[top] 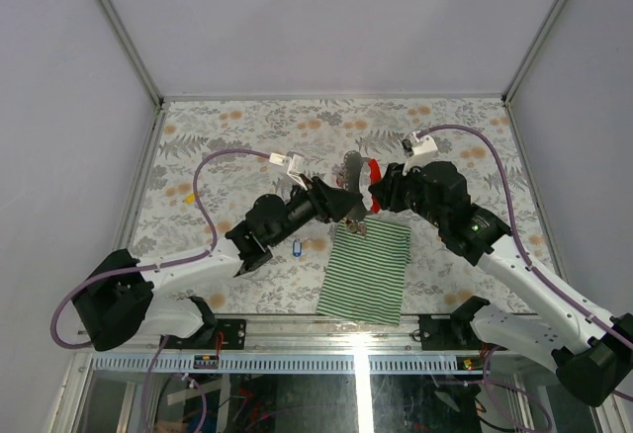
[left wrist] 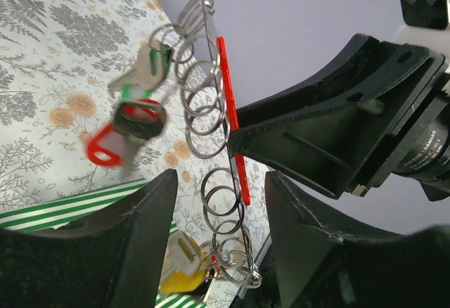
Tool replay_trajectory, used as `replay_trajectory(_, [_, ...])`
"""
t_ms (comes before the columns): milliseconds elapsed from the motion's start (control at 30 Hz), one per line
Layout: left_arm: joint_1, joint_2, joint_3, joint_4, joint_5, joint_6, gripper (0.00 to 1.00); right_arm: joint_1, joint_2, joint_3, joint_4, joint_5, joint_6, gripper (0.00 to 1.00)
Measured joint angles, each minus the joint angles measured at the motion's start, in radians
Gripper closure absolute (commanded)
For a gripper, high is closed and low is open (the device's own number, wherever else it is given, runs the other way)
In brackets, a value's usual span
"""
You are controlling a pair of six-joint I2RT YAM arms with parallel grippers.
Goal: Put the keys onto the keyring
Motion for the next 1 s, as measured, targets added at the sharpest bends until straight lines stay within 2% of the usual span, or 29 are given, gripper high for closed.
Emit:
replay_trajectory(200, [-0.009, 0.037, 0.021, 0.013, 0.042, -0.024, 0.59, 0.000, 0.000, 0.000, 0.008, -0.011, 0.012, 0.99])
replay_trajectory(267, [-0.009, 0.039, 0.025, 0.021, 0.054, -0.026, 0.71, 0.000, -0.002, -0.002, 0.011, -0.019, 0.014, 0.96])
replay_trajectory(333, [-0.010, 0.039, 0.026, 0.031, 0.059, -0.024, 0.89, 0.000, -0.009, -0.008, 0.019, -0.025, 0.015, 0.88])
replay_trajectory(467, [-0.010, 0.035, 0.035, 0.007, 0.066, 0.016, 0.98, 0.000, -0.045, -0.027, 0.030, -0.023, 0.010, 0.57])
replay_trajectory(533, [-0.010, 0.020, 0.054, -0.042, 0.075, 0.043, 1.00, 0.000, -0.070, -0.037, 0.031, -0.024, 0.005, 0.46])
replay_trajectory(600, [-0.011, -0.002, 0.087, -0.128, 0.087, 0.084, 1.00, 0.000, -0.099, -0.046, 0.034, -0.023, -0.010, 0.42])
replay_trajectory(767, [0.005, -0.036, 0.307, -0.555, 0.118, 0.258, 1.00, 0.000, -0.222, -0.058, 0.033, 0.048, -0.059, 0.41])
replay_trajectory(900, [0.088, 0.012, 0.528, -0.907, 0.172, 0.381, 1.00, 0.000, -0.318, -0.064, 0.027, 0.137, -0.082, 0.41])
replay_trajectory(1000, [0.167, 0.106, 0.682, -1.150, 0.196, 0.465, 1.00, 0.000, -0.352, -0.064, 0.025, 0.181, -0.089, 0.41])
